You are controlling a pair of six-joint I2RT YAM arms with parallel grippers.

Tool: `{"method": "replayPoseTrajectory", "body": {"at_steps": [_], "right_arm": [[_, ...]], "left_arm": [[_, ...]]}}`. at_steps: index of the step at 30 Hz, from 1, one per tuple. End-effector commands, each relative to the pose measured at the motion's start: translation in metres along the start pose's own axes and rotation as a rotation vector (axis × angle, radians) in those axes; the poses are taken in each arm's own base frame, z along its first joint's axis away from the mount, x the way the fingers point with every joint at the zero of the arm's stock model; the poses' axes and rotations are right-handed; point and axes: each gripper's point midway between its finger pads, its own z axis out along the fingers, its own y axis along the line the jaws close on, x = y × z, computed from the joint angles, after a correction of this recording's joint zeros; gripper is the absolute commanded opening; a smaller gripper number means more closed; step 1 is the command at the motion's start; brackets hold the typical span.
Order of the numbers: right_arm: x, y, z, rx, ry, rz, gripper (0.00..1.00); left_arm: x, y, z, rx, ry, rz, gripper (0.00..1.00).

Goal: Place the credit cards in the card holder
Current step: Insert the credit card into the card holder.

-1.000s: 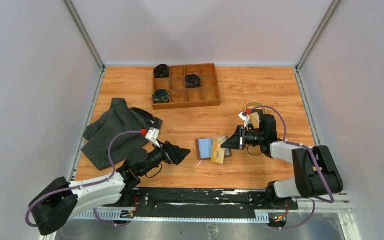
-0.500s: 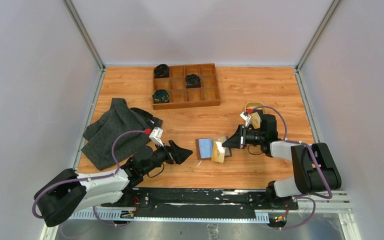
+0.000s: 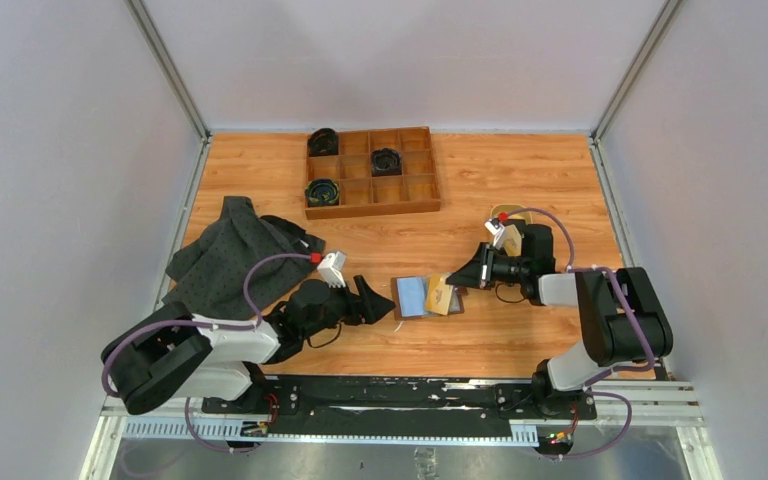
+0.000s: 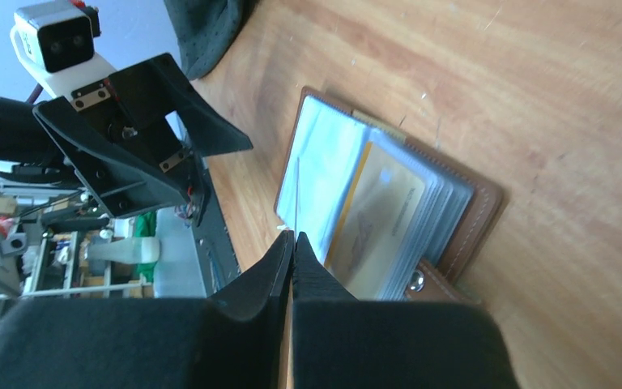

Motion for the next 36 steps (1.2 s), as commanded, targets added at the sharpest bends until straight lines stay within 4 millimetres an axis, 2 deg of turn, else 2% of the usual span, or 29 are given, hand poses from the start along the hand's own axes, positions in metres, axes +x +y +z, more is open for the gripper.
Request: {"method": "replayPoseTrajectory", "body": {"at_steps": [1,5,17,25,32,36], "right_arm": [[-0.029,-0.009,-0.001,0.066,-0.086,-0.055,0.00],[-0.037,-0.017,0.002,0.091,-0.107,-0.033,0.00],[-0.027,-0.031,0.006,0.126,-0.070,0.011,0.00],[-0.016,-0.031,0.014,0.122,-0.019,0.038,0.00],[-0.011,-0.030,0.020,0.101,0.013,0.063,0.00],[-0.007,-0.029,0.023,0.082,0.037,0.073,0.00]], "left_arm": [[-0.003,-0.004,0.008,0.001,-0.006,0.002,0.78],[-0.004,-0.001,0.011,-0.016,-0.010,-0.005,0.76],[0.011,0.008,0.033,-0.066,0.065,-0.052,0.74],[0.022,0.016,0.045,-0.098,0.112,-0.082,0.62],[0.031,0.018,0.053,-0.103,0.152,-0.092,0.41],[0.033,0.020,0.056,-0.108,0.162,-0.095,0.38]]}}
